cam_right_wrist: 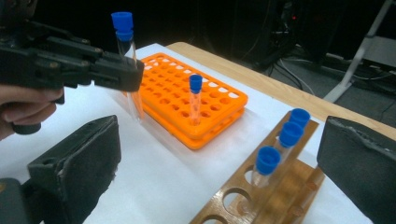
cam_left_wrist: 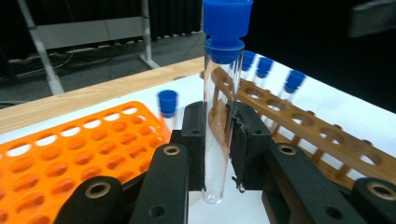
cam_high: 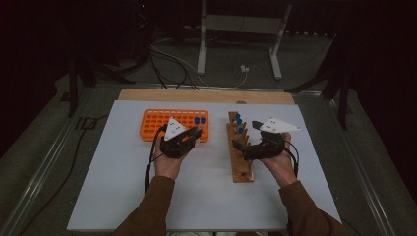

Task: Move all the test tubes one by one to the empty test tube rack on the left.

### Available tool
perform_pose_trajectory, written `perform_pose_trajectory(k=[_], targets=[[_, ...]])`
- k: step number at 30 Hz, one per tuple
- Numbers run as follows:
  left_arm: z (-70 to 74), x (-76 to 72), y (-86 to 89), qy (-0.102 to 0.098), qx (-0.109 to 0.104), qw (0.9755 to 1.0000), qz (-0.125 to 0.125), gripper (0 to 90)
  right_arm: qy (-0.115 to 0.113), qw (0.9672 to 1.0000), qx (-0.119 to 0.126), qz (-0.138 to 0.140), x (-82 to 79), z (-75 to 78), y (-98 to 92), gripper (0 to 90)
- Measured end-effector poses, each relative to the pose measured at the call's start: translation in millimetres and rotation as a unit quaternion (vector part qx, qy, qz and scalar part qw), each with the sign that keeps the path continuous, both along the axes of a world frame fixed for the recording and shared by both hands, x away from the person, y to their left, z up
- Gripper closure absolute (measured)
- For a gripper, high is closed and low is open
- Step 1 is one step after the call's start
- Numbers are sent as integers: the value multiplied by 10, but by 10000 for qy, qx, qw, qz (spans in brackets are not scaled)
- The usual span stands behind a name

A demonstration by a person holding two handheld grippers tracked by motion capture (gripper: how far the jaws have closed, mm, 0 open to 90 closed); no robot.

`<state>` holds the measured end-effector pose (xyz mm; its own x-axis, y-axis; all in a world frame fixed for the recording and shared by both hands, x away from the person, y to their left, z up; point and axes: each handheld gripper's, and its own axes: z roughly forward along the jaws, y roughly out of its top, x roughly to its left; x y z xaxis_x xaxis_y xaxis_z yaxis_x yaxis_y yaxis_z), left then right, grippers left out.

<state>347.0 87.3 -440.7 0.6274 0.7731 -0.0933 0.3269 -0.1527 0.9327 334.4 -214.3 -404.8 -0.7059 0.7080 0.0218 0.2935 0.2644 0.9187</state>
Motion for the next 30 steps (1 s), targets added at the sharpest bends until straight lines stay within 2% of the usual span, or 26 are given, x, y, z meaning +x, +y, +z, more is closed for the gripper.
perform_pose_trajectory(k=[7,12,17,26,30], targets=[[-12,96,67,-28,-72,9998,180,780,-35,9999,116,-83,-58,-38,-121,0],[-47,176,71,-11,-8,9997,255,779,-12,9998,122,-145,-92,-94,-205,0],[-95,241,70,8,-83,9994,322,781,35,9997,167,-200,-114,-134,-282,0],[-160,355,6,-51,-4,9990,451,781,78,9995,190,-243,-162,-204,-370,0],[-220,422,-12,-12,35,9986,534,782,58,9995,230,-231,-168,-200,-371,0]])
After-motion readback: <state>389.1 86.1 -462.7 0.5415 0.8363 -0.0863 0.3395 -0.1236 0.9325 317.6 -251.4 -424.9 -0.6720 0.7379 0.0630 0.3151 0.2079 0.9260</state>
